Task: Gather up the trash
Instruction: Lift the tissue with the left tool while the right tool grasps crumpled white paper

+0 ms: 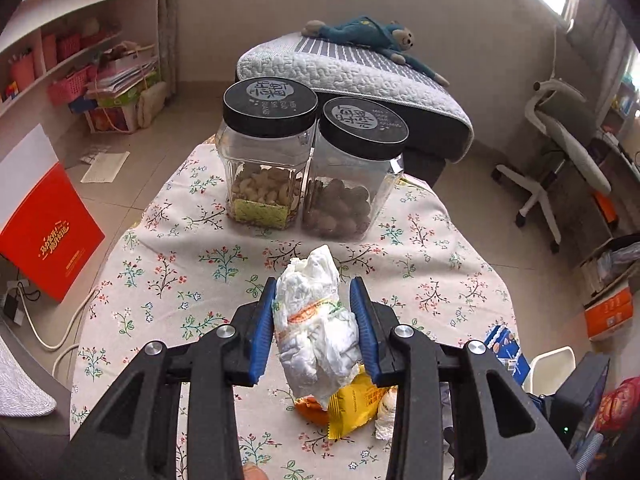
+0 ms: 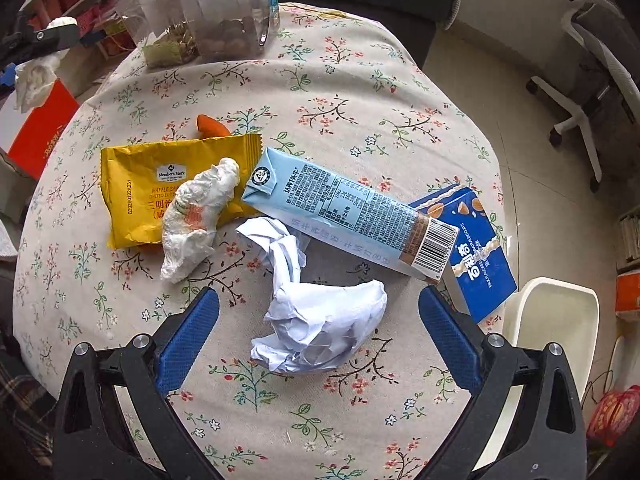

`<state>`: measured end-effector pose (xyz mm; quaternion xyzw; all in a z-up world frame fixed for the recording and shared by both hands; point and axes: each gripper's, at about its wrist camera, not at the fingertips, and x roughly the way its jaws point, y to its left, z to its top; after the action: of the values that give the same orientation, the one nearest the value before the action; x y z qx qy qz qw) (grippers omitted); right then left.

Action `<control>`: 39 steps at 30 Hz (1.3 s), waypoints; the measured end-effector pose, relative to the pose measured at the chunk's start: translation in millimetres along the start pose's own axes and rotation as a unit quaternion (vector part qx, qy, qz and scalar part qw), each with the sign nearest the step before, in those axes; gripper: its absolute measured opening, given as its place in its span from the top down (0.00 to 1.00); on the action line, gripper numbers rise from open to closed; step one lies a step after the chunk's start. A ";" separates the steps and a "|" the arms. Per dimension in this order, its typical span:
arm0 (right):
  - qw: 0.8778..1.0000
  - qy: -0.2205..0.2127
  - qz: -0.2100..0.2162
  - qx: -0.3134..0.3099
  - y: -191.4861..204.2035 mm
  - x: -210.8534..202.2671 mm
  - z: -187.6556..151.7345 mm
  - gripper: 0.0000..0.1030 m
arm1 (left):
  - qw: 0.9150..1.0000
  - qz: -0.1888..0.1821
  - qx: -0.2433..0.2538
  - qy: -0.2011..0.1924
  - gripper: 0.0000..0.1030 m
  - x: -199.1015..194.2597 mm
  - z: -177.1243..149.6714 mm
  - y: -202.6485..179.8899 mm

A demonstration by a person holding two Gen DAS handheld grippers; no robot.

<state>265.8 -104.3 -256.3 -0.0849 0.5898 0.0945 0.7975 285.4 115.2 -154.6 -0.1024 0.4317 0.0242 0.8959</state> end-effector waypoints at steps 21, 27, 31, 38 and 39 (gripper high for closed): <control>0.977 -0.193 0.072 0.055 -6.6 -79.3 25.1 0.51 | 0.999 0.012 0.014 -0.044 0.64 -17.7 -24.0 -6.4; 0.959 -0.273 0.030 0.063 -7.0 -96.2 23.7 0.51 | 0.995 0.015 0.016 -0.098 0.64 -34.6 -26.6 -21.7; 0.948 -0.307 0.017 0.084 -11.6 -103.4 19.4 0.50 | 0.992 0.026 0.013 -0.121 0.64 -38.5 -32.2 -30.8; 0.924 -0.364 -0.044 0.105 -17.3 -117.1 9.3 0.50 | 0.985 0.047 0.017 -0.166 0.64 -48.4 -41.5 -49.8; 0.921 -0.371 -0.051 0.106 -17.8 -119.3 7.8 0.50 | 0.985 0.045 0.017 -0.168 0.64 -49.6 -41.9 -52.2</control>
<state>243.3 -125.7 -139.5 0.0112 0.2533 0.0157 0.9672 229.0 57.8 -133.0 -0.0620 0.2795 0.0738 0.9553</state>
